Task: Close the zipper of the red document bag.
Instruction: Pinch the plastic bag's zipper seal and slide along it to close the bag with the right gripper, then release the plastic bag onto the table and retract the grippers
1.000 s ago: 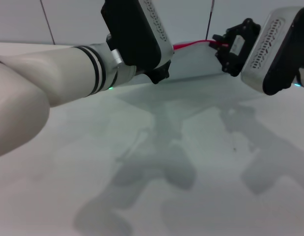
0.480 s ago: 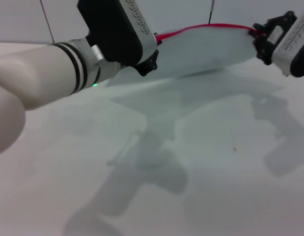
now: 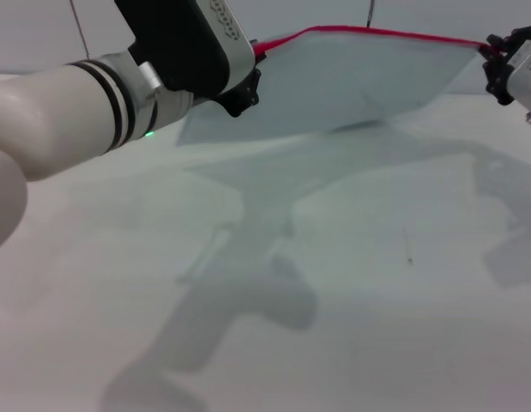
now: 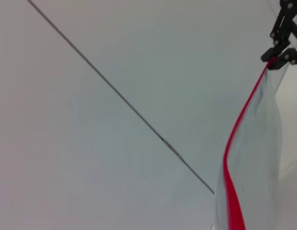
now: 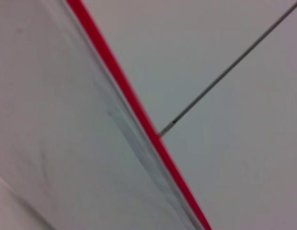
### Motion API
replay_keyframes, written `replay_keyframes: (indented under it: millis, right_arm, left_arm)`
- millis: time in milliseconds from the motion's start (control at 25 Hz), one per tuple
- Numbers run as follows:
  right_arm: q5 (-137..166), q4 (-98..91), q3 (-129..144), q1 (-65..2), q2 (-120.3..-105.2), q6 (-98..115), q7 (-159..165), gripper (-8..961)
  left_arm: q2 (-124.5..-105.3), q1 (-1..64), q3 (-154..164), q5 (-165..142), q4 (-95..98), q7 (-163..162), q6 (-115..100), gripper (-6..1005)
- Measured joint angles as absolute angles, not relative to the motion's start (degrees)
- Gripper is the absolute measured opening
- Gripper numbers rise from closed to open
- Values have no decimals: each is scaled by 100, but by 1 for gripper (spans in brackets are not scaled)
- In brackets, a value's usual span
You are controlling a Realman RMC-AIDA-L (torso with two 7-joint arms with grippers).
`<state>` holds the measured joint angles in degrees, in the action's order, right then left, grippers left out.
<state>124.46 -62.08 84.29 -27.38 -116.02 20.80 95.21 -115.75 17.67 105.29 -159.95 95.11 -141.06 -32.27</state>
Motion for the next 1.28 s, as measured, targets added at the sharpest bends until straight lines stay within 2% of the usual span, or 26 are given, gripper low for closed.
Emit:
replay_keyframes:
  millis: [600, 800, 840, 1040, 1280]
  right_arm:
    - [12454, -6109, 8335, -2797, -11602, 2072, 9496, 85]
    - [12436, -6110, 8341, -2803, -11617, 2071, 9499, 117]
    - [12428, -6110, 8341, -2804, -11622, 2070, 9507, 150]
    - [12403, -6094, 8341, -2804, -11639, 2067, 9540, 313]
    - [11763, -6061, 8558, -2727, -11652, 1819, 9528, 360]
  left_arm:
    - [-11607, 1814, 10429, -15999, 9433, -13962, -3218, 57]
    - [-11618, 1931, 10435, -15996, 9206, -13956, -3047, 55]
    - [-11618, 1939, 10450, -15994, 9162, -13956, -2959, 55]
    - [-11622, 1945, 10557, -15951, 9091, -13984, -2683, 162]
    - [-11636, 1916, 10533, -15928, 9092, -14399, -2400, 407]
